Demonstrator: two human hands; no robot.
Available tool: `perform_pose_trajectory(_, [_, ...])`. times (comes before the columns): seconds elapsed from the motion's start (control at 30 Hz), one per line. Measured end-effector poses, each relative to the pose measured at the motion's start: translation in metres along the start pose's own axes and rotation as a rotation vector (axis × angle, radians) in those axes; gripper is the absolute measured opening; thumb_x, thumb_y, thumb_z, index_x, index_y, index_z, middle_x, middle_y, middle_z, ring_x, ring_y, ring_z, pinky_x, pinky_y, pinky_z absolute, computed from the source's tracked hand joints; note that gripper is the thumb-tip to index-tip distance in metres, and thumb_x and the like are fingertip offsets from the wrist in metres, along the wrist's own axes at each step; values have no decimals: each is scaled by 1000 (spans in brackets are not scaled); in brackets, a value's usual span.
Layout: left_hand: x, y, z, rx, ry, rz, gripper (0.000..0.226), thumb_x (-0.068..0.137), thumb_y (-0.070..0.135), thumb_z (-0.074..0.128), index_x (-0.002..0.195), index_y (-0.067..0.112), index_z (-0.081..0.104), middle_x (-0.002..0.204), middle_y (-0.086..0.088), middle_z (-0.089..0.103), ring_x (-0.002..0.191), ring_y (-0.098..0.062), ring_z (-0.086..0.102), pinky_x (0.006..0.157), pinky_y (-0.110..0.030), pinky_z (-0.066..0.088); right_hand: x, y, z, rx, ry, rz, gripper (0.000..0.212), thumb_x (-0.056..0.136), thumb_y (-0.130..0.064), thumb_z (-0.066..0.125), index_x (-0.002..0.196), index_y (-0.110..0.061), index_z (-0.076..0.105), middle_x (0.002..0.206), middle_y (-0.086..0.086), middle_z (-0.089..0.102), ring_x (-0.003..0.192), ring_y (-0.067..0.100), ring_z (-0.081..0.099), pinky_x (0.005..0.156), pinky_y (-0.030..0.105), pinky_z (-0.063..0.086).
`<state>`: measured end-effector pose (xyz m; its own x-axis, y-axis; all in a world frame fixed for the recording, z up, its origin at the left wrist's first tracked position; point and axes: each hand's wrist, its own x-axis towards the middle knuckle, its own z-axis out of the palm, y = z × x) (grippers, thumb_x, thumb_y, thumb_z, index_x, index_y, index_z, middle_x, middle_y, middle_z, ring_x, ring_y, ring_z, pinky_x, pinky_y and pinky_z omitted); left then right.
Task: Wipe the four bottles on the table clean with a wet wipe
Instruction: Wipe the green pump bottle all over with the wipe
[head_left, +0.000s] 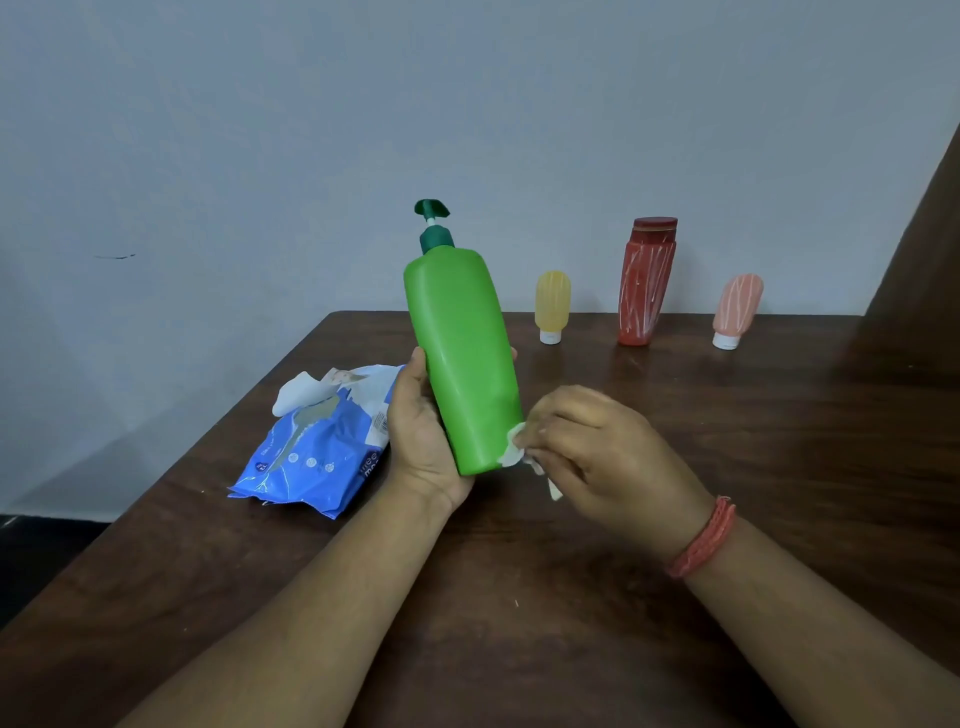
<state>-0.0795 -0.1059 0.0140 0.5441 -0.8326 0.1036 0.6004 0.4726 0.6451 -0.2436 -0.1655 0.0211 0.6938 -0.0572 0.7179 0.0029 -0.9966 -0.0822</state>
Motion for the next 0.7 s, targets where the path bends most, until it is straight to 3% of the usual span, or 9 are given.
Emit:
perform_pose_trajectory(0.13, [-2, -1, 1, 9, -18, -12, 60, 101, 47, 34, 107, 4, 75, 107, -26, 70, 94, -33, 68, 87, -40, 51, 1, -6, 5, 27, -44, -61, 20, 97, -13, 56, 93, -4, 74, 98, 6, 66, 90, 24, 63, 80, 35, 52])
perform_pose_trajectory(0.23, [-1, 0, -1, 63, -27, 8, 58, 103, 45, 33, 108, 6, 76, 108, -25, 71, 95, -33, 69, 86, -41, 52, -3, 7, 6, 43, -5, 86, 11, 95, -8, 60, 90, -10, 70, 97, 1, 63, 91, 18, 63, 79, 37, 53])
perform_pose_trajectory(0.33, [-2, 1, -1, 135, -35, 24, 54, 101, 45, 38, 110, 6, 74, 110, -25, 69, 94, -32, 69, 81, -39, 55, -9, 14, 7, 171, 52, 230, 10, 89, 0, 69, 89, -11, 70, 95, -3, 63, 90, 10, 64, 78, 30, 52])
perform_pose_trajectory(0.5, [2, -3, -3, 265, -51, 56, 50, 100, 40, 40, 91, 12, 80, 89, -15, 75, 77, -26, 72, 72, -36, 60, -9, 13, 13, 298, 67, 412, 13, 83, -1, 74, 85, -14, 72, 89, -7, 65, 86, 8, 64, 75, 17, 47])
perform_pose_trajectory(0.7, [7, -2, -14, 464, -120, 129, 33, 100, 28, 45, 98, 14, 75, 96, -9, 74, 93, -22, 69, 87, -40, 55, -11, 18, 18, 343, 12, 488, 12, 83, -5, 77, 81, -16, 72, 85, -9, 65, 82, 10, 64, 71, 19, 48])
